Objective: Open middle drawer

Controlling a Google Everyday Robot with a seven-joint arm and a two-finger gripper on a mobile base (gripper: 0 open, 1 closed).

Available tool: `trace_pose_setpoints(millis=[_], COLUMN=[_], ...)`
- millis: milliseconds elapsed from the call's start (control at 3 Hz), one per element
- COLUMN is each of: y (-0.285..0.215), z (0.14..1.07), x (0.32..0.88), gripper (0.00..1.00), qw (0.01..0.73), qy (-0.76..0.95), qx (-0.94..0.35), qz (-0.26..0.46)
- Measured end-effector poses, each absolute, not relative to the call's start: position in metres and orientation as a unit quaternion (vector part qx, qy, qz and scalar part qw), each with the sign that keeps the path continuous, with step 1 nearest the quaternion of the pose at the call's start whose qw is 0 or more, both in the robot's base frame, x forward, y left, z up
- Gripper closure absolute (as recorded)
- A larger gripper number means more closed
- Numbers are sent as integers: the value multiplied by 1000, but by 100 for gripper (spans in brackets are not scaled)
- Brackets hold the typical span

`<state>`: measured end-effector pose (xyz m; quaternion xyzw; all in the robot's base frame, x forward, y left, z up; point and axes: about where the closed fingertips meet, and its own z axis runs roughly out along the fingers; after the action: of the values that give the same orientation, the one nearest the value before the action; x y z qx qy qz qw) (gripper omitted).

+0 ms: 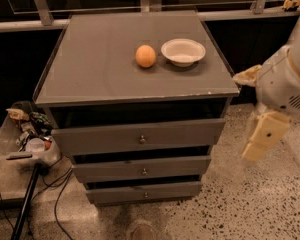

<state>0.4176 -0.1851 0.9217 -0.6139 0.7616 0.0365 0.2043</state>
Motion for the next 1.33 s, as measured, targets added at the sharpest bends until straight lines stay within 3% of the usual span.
trace_pose_setpoints(millis=[667, 1333], y=[-152, -135], z=[842, 746], x=[402, 411], gripper=[0, 0], qw=[294, 291], qy=[733, 754], qx=[-598, -571], qz=[137, 144])
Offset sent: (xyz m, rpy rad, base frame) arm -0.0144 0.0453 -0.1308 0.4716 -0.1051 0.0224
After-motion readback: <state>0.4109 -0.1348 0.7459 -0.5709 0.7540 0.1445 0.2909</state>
